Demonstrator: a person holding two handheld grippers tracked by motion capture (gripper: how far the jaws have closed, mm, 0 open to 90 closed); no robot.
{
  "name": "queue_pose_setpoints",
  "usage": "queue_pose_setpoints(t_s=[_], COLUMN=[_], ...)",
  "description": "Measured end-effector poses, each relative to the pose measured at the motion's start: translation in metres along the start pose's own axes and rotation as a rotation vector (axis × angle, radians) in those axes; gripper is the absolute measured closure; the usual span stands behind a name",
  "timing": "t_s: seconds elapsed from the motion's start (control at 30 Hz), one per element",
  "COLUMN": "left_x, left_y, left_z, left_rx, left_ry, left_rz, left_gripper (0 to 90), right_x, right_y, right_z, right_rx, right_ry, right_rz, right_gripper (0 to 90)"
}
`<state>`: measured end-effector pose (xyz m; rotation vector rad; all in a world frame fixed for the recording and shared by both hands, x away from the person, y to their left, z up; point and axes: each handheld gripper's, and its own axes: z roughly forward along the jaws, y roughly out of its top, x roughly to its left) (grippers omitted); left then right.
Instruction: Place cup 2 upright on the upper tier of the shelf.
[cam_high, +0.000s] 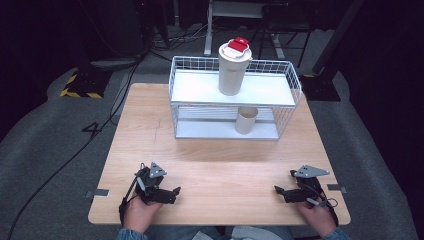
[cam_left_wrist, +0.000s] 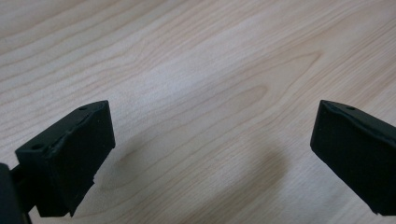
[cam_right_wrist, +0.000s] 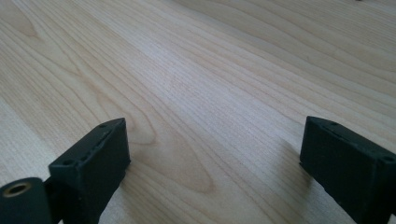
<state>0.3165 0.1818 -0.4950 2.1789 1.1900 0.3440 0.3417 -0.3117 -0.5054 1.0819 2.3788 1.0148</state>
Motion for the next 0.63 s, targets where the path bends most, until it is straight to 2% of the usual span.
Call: queue_pose_setpoints(t_s=[0.1, 0.13, 0.23, 0.47, 0.63], left_x=[-0.001, -0.001, 0.001, 0.004, 0.014], left_y=[-0.002, -0.003, -0.006, -0.005, -0.006], left_z=[0.005, 0.007, 0.009, 0.009, 0.008], left_rx=[0.018, 0.009, -0.041, -0.040, -0.038], left_ry=[0.022, 0.039, 0.044, 0.030, 0.022], left_rz=[0.016, 0.021, 0.010, 0.023, 0.047], left_gripper=[0.3, 0.0, 0.0, 0.1, 0.2], right_x=[0.000, 0.000, 0.000, 0.000, -0.001], right_y=[0.000, 0.000, 0.000, 0.000, 0.000], right_z=[0.000, 0.000, 0.000, 0.000, 0.000], right_rx=[0.000, 0.000, 0.000, 0.000, 0.000], right_ry=[0.000, 0.000, 0.000, 0.000, 0.007], right_rz=[0.000, 0.000, 0.000, 0.000, -0.003], right_gripper=[8.5, 8.5, 8.5, 8.5, 8.8])
